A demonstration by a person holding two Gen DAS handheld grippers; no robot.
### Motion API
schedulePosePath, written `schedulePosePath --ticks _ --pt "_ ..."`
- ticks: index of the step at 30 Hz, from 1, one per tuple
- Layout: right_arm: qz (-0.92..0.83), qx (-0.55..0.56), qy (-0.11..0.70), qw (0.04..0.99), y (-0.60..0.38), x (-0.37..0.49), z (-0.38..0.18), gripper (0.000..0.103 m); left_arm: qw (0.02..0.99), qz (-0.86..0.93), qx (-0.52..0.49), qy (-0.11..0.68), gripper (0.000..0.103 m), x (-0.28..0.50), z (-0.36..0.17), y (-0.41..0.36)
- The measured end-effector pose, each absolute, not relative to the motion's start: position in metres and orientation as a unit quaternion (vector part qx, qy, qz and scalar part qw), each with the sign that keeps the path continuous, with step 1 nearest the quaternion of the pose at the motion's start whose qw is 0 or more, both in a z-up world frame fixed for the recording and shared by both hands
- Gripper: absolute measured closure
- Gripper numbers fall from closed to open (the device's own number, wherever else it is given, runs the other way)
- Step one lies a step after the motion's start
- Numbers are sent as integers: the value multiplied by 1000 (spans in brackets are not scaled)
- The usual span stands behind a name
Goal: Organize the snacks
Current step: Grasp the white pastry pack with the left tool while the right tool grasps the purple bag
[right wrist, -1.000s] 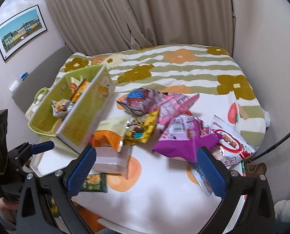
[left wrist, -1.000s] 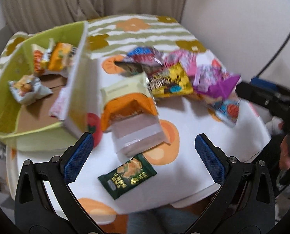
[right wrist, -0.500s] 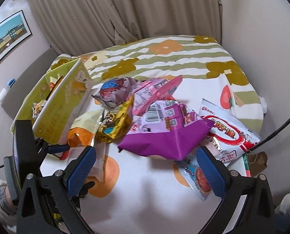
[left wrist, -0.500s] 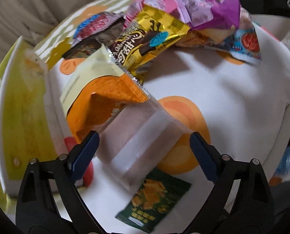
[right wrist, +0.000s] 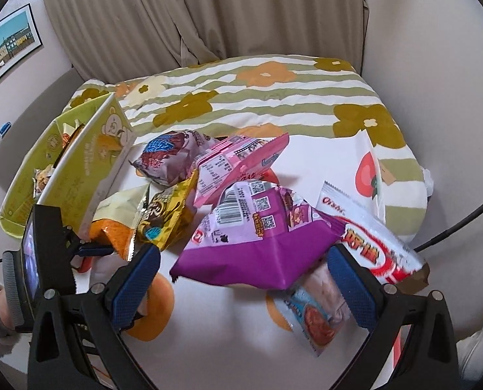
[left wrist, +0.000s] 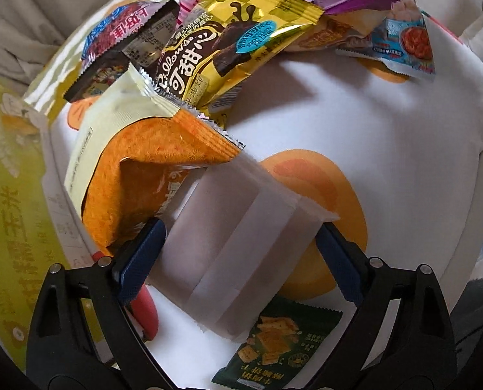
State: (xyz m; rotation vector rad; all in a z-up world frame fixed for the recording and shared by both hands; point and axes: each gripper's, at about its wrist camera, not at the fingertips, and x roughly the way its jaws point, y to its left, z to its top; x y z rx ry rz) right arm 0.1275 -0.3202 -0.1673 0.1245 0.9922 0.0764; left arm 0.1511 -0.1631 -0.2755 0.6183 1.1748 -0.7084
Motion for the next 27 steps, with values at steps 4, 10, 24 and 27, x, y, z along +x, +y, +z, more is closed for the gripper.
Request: schedulePosePath --ticks 4,10,24,27 --pt "29 54 484 873 -323 136 -171 0 729 -325 270 539 12 157 -278 -159" --pt "18 68 496 866 -329 149 -180 0 728 -324 260 546 27 179 -279 -144" --pt "28 54 514 855 -322 176 -205 1 731 -320 207 566 31 199 -272 -139" --pt "25 31 519 854 -318 175 -210 10 731 -318 196 571 31 198 -271 -138"
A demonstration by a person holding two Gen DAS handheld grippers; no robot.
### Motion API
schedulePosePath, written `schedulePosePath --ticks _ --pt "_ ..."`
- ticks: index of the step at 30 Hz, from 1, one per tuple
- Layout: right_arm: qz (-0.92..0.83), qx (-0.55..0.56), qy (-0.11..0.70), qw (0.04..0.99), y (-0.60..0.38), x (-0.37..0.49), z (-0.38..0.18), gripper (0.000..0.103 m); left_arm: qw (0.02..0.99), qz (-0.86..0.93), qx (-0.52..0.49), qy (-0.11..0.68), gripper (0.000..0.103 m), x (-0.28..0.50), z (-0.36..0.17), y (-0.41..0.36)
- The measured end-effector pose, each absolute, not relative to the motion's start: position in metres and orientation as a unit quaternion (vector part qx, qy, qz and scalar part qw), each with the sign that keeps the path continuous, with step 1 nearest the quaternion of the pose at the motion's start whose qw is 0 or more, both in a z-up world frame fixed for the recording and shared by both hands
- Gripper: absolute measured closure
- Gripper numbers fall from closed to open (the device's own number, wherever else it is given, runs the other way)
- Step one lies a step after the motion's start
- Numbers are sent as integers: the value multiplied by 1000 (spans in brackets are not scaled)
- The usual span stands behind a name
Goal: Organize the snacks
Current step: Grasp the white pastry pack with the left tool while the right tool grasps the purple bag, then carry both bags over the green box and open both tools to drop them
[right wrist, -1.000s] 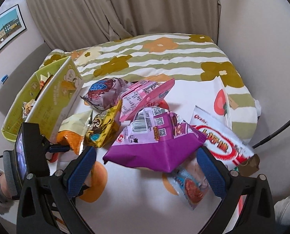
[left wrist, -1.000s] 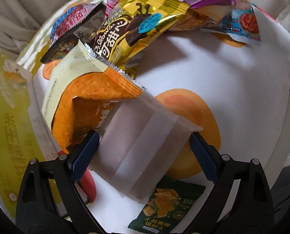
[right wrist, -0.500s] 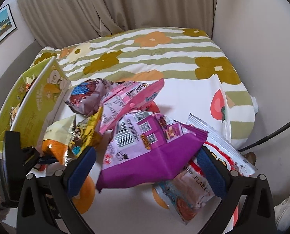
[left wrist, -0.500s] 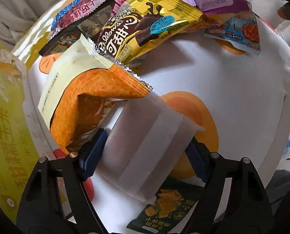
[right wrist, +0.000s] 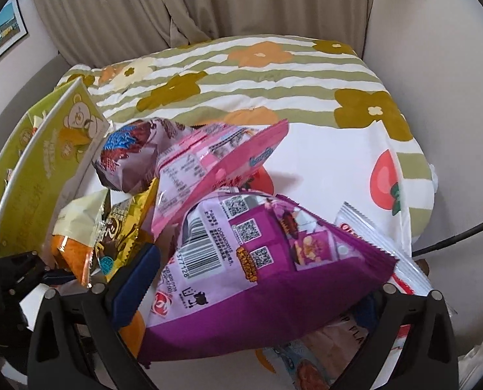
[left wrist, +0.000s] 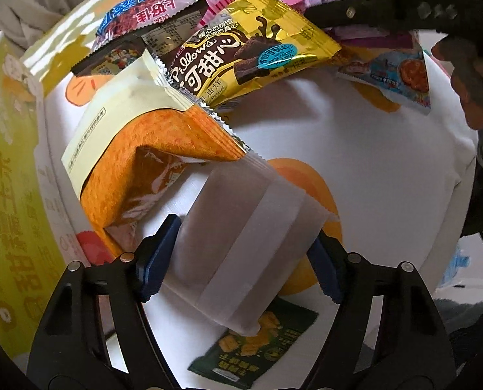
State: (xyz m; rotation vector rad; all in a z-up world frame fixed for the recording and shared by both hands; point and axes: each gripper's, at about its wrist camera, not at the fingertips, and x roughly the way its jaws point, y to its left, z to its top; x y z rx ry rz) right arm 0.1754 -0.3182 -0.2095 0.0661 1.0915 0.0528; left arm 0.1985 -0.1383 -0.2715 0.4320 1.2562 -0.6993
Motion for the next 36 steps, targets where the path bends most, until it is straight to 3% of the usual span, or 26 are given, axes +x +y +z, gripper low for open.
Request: schedulePosePath --ticks 4,8,21,36 --pt "36 39 519 853 -320 171 -208 29 735 -314 178 574 31 198 -268 -134" --pt "35 31 513 857 -318 164 -201 36 742 -308 169 571 31 198 -263 -131" --pt "24 23 479 877 -325 111 -149 36 785 -279 122 539 31 176 -210 -127" --pt "96 1 393 915 -290 98 -57 36 876 -173 7 450 31 181 -78 -51"
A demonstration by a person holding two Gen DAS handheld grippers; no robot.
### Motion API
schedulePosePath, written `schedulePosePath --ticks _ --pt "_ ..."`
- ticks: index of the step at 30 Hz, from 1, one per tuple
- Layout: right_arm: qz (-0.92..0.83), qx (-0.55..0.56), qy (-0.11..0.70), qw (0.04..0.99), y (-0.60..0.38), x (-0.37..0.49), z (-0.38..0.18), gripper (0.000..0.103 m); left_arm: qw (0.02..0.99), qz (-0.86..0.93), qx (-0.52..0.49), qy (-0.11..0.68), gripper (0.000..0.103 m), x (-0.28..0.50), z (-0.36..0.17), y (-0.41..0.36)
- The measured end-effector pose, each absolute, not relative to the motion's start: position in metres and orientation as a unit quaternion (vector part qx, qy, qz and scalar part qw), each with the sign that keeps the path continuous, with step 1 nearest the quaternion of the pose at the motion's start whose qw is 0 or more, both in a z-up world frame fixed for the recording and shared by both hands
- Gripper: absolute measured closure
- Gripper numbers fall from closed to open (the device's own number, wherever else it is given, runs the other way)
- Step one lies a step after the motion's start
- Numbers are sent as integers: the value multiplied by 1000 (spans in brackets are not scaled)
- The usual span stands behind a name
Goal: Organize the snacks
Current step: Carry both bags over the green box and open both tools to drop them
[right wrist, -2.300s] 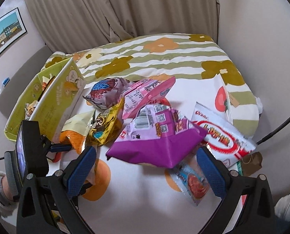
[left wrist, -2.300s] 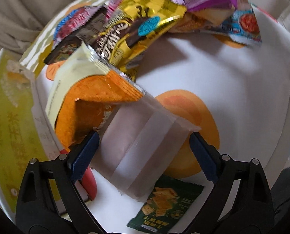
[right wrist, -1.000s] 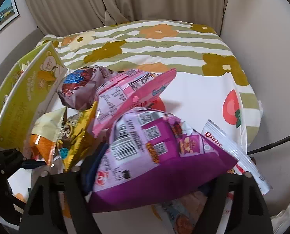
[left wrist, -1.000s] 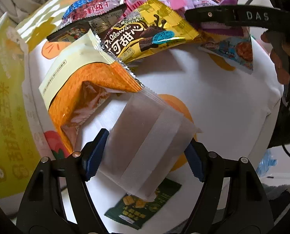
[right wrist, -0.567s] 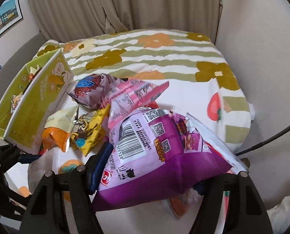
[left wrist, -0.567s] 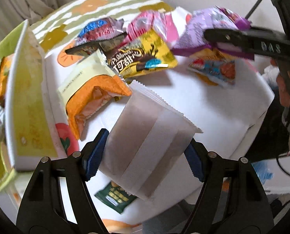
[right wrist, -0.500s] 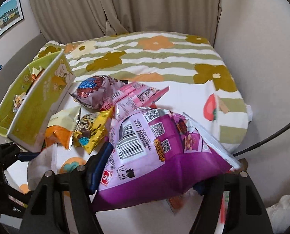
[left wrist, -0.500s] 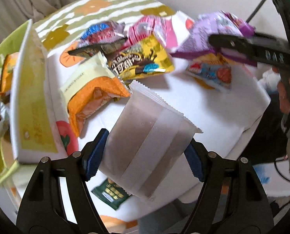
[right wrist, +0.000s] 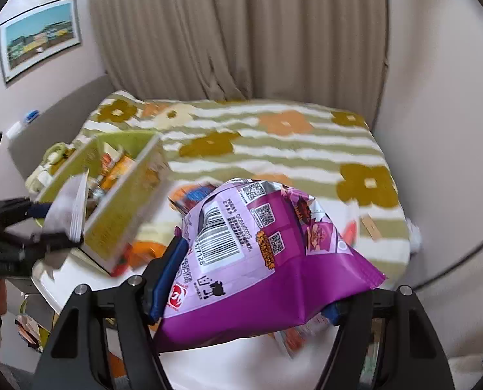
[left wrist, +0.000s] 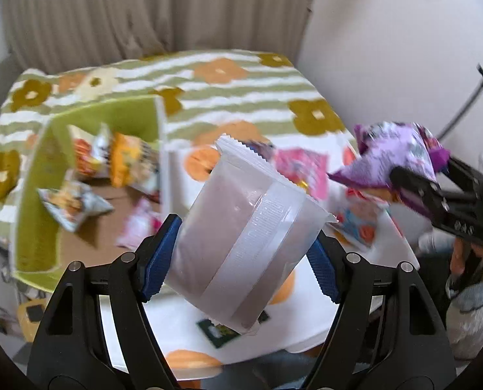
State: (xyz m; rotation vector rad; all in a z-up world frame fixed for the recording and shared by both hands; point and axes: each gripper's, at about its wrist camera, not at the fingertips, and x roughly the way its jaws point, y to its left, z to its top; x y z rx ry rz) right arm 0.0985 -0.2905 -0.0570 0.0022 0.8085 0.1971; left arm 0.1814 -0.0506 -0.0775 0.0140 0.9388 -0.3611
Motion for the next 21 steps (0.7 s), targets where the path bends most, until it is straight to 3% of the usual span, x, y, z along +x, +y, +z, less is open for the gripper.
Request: schedulePosePath --ticks 9,21 --pt "164 -12 364 917 -202 139 -33 36 888 -110 -16 446 31 222 -65 40" --pt "219 -16 396 892 -81 200 -58 36 855 -87 4 512 31 260 -123 129"
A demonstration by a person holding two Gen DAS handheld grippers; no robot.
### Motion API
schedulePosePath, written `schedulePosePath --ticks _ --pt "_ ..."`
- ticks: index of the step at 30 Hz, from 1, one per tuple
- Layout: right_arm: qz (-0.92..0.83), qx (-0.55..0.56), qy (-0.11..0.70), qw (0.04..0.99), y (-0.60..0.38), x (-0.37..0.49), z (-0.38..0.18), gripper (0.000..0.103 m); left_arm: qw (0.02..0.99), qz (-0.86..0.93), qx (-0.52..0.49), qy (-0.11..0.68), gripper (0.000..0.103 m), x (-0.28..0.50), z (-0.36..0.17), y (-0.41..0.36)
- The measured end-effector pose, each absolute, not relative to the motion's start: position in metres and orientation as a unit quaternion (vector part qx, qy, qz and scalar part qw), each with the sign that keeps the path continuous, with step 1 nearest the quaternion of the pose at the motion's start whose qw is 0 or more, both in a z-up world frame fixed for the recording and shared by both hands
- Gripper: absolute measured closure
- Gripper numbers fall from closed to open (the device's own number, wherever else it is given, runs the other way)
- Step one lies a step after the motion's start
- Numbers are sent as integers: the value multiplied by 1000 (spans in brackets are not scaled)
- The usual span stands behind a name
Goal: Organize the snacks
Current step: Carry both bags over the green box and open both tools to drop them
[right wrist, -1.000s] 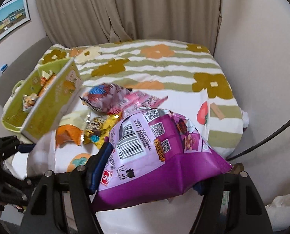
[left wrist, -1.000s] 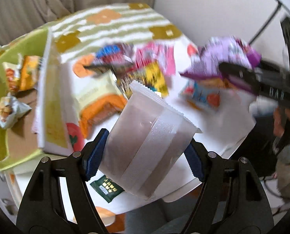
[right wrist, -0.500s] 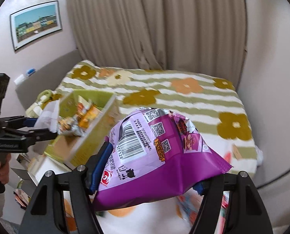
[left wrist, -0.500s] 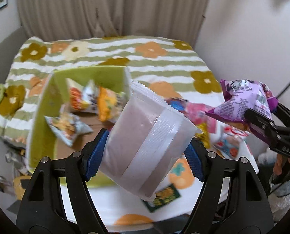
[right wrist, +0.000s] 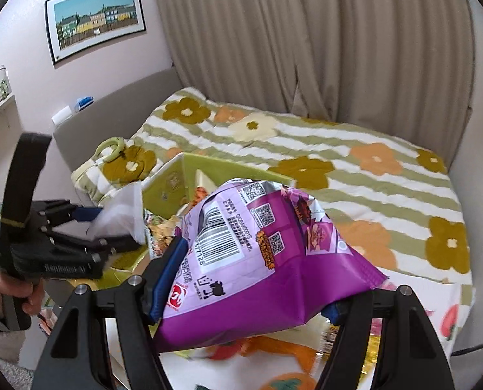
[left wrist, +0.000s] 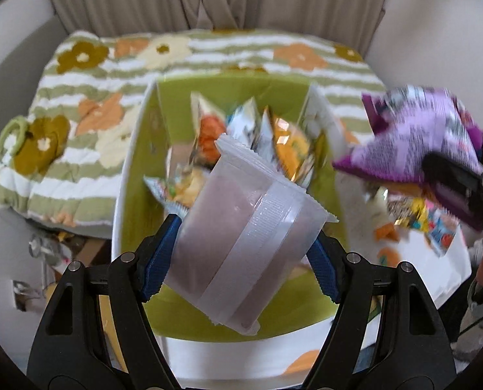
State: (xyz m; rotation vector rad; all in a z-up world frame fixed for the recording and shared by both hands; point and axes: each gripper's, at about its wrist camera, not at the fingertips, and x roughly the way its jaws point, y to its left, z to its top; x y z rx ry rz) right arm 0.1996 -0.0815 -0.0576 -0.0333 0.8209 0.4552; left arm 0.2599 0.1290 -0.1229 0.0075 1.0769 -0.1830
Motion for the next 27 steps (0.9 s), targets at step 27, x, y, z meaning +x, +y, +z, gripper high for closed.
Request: schedulePosePath --ticks 27 --pt "222 5 463 858 -13 212 -112 0 839 -91 29 536 3 237 -152 177"
